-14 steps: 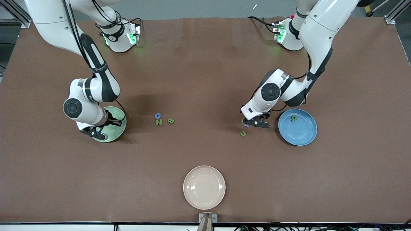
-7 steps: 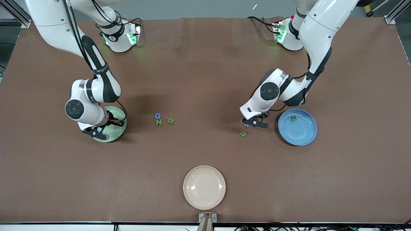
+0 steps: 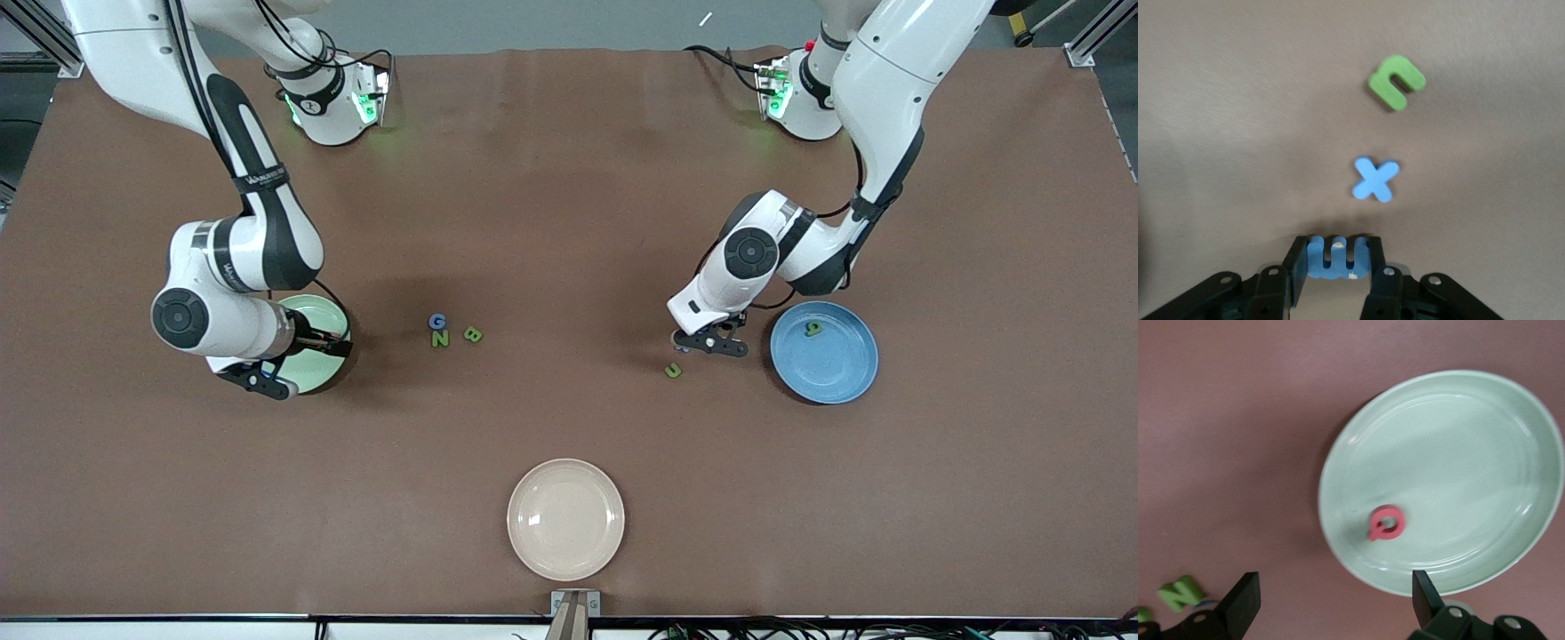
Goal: Sort upper and lower case letters into plates
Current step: 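Grasp the blue E with the left gripper while the right gripper reaches N, then place the blue E on the blue plate with the left gripper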
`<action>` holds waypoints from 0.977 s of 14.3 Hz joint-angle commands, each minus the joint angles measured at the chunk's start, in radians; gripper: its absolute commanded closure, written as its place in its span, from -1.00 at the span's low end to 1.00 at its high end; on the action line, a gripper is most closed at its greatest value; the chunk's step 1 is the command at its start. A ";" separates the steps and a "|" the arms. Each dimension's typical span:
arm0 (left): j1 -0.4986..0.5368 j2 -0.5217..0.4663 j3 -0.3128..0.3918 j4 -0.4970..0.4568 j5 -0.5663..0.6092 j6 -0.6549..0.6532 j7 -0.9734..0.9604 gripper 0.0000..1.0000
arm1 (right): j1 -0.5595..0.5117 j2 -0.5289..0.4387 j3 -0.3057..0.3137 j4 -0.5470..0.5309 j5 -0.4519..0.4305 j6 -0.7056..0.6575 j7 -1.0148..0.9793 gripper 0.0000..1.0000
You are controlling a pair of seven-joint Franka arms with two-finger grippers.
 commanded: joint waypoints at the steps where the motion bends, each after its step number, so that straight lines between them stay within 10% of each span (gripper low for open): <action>1: 0.046 -0.114 -0.003 -0.013 0.015 -0.120 0.030 0.60 | 0.075 0.002 0.001 -0.013 0.014 0.054 0.081 -1.00; 14: 0.426 -0.145 -0.001 -0.104 0.024 -0.059 0.460 0.60 | 0.256 0.076 0.001 -0.119 0.007 0.390 -0.146 -0.92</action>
